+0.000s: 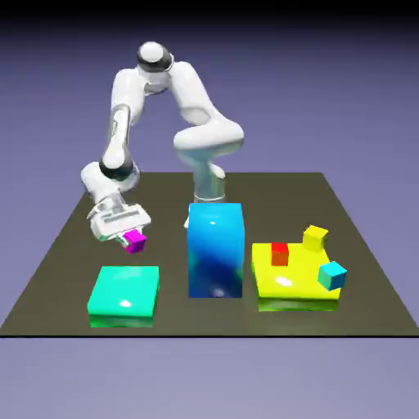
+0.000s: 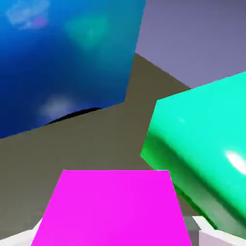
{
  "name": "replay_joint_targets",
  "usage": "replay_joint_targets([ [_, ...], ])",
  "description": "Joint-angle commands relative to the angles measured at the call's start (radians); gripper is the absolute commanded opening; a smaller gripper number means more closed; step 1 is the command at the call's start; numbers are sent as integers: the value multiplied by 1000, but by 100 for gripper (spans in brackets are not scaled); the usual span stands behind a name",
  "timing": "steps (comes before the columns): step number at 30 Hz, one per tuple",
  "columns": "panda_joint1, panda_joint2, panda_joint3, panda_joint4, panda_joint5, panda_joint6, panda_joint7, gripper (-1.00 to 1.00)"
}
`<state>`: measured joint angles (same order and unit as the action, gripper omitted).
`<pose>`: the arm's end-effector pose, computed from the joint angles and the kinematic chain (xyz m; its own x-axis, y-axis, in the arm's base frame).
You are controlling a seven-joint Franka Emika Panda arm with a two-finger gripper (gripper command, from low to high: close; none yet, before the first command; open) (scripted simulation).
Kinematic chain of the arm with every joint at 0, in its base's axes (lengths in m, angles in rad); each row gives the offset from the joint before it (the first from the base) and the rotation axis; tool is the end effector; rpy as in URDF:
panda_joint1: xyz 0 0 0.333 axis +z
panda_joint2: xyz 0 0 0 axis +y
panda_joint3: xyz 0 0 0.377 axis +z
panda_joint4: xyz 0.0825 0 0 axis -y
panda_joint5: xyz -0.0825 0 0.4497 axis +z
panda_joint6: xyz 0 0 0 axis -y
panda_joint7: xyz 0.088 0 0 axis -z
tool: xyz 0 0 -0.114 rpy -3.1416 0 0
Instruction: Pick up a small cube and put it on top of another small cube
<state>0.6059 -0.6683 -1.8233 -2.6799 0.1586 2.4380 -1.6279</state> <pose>0.2241 -0.3338 0.1748 0.7522 0.1178 0.6483 0.4510 -0.8093 -0.3762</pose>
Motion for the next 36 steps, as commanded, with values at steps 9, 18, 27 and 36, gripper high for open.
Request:
replay_joint_targets([
  [9,132,326,284,214,156,-342,-132,-100],
  [18,264,652,568,427,311,-684,-262,-100],
  [27,396,979,852,641,466,-1026,-392,-100],
  [36,520,1287,1121,843,612,-1350,-515,-100],
])
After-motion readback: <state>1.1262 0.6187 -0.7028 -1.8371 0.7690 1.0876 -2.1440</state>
